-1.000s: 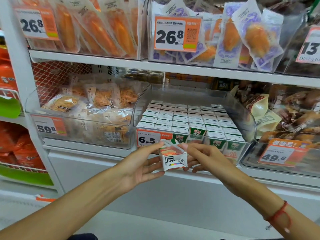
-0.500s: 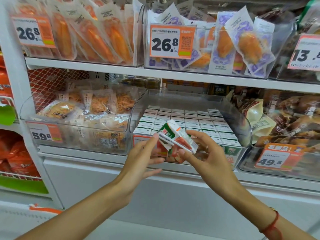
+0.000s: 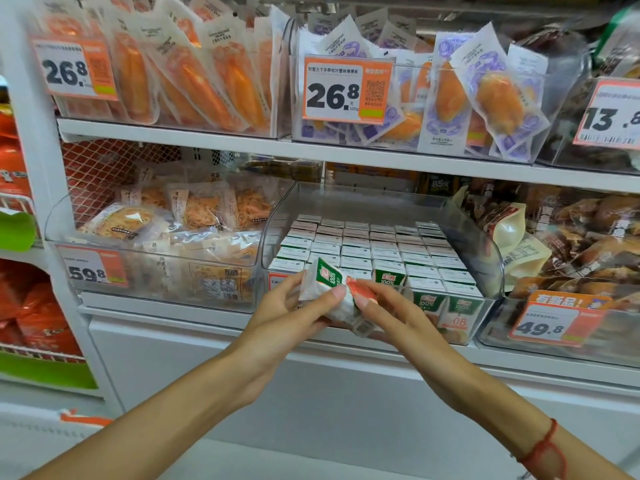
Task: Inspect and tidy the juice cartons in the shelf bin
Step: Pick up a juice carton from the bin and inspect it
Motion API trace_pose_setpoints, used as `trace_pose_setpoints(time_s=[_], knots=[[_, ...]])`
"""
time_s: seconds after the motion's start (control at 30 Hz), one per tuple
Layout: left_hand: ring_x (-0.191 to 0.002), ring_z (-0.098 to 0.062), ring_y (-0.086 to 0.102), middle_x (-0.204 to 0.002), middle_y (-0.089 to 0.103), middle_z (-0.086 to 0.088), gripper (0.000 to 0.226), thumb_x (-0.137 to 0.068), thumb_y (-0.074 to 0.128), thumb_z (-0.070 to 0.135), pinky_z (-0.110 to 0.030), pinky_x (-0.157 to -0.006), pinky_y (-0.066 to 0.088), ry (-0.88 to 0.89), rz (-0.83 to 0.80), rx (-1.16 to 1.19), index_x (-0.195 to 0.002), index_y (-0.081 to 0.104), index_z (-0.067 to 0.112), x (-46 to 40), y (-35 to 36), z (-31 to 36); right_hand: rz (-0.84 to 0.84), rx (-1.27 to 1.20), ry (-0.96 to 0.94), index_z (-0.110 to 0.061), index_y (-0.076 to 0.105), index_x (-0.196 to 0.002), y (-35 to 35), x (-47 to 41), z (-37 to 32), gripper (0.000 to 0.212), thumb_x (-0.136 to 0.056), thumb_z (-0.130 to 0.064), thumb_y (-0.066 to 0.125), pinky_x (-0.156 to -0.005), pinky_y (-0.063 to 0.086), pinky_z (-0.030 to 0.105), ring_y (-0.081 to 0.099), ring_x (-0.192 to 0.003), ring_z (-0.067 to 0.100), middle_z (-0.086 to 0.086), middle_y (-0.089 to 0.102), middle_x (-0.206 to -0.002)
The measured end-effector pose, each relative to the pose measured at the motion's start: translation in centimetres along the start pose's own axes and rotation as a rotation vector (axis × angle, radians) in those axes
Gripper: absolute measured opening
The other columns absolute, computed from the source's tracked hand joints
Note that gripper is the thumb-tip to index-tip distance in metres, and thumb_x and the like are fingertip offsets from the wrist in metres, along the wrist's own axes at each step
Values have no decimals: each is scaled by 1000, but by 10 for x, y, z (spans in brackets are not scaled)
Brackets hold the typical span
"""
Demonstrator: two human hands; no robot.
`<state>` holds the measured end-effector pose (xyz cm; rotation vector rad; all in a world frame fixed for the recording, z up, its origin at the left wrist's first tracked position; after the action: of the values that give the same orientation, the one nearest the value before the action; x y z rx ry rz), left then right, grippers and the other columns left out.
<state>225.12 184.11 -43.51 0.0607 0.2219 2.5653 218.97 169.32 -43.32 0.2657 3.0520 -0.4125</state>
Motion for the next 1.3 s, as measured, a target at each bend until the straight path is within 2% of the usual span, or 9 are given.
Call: trace_pose_setpoints(time_s=[0.13, 0.27, 0.43, 0.57, 0.63, 0.8, 0.93, 1.1, 1.3], knots=[[-116, -11, 63, -121, 70, 10, 75, -70, 76, 31, -36, -105, 47, 81, -43, -95, -140, 48, 30, 2, 3, 3, 22, -52, -41, -36, 65, -114, -6, -1, -1, 35, -79, -40, 66, -85, 54, 20, 65, -99, -3, -22, 70, -105], [-107, 13, 60, -112, 67, 29, 64, -89, 66, 13, -9, -83, 50, 162, -84, -216, -139, 37, 41, -1, 4, -1, 122, -11, -132, -28, 70, -99, -18, 1, -3, 30, -76, -11, 80, -65, 54, 14, 71, -82, 5, -10, 73, -94], [-113, 10, 57, -127, 58, 26, 52, -93, 61, 14, -7, -80, 48, 266, -80, -307, -134, 43, 42, -2, 10, -6, 228, 222, -294, -37, 68, -97, -30, 5, -12, 36, -70, -18, 84, -82, 57, 30, 62, -101, 8, -14, 65, -109], [-103, 7, 62, -119, 64, 19, 44, -88, 68, 14, -8, -76, 50, 360, 15, -294, -123, 53, 36, -6, 10, -4, 232, 346, -381, -40, 62, -112, -40, 1, -15, 44, -73, -30, 81, -86, 52, 20, 57, -109, 0, -20, 61, -115], [-103, 9, 61, -116, 65, 23, 43, -84, 70, 25, -8, -75, 50, 408, 66, -296, -120, 53, 40, -9, 12, 2, 259, 465, -370, -39, 54, -125, -49, -6, -7, 50, -79, -35, 76, -92, 42, 13, 51, -114, -5, -22, 57, -123], [-111, 3, 58, -125, 60, 18, 47, -88, 68, 23, -20, -77, 58, 488, 145, -416, -128, 49, 39, -35, 24, 20, 384, 933, -198, -20, 48, -140, -84, -18, 18, 50, -95, -38, 58, -106, 34, 30, 44, -130, 18, -1, 50, -141], [-111, -3, 59, -128, 59, 7, 44, -92, 65, 16, -16, -72, 56, 468, 33, -469, -126, 48, 39, -64, 47, 19, 351, 1058, -176, -25, 50, -138, -90, -19, 28, 47, -94, -39, 56, -104, 29, 31, 50, -122, 17, -5, 51, -140], [-116, -16, 52, -121, 52, 4, 50, -90, 69, 16, -44, -92, 53, 464, -39, -730, -134, 51, 29, -84, 53, 16, 355, 1039, -203, -24, 50, -138, -92, -19, 29, 50, -90, -33, 63, -104, 27, 28, 45, -127, 17, -6, 52, -138], [-118, -23, 51, -121, 51, -2, 55, -96, 58, 31, -46, -100, 44, 371, -238, -1174, -147, 37, 34, -102, 50, 41, 355, 1021, -188, -26, 49, -138, -94, -22, 30, 50, -90, -33, 62, -103, 26, 27, 44, -128, 15, -7, 51, -139]])
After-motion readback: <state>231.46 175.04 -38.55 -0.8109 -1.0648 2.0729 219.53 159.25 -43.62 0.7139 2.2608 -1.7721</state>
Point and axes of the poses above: each hand's wrist, its own x-axis away from the middle knuckle, its own y-axis out of the palm, z = x × y, the point moved 5 cm from there along -x, towards the middle knuckle
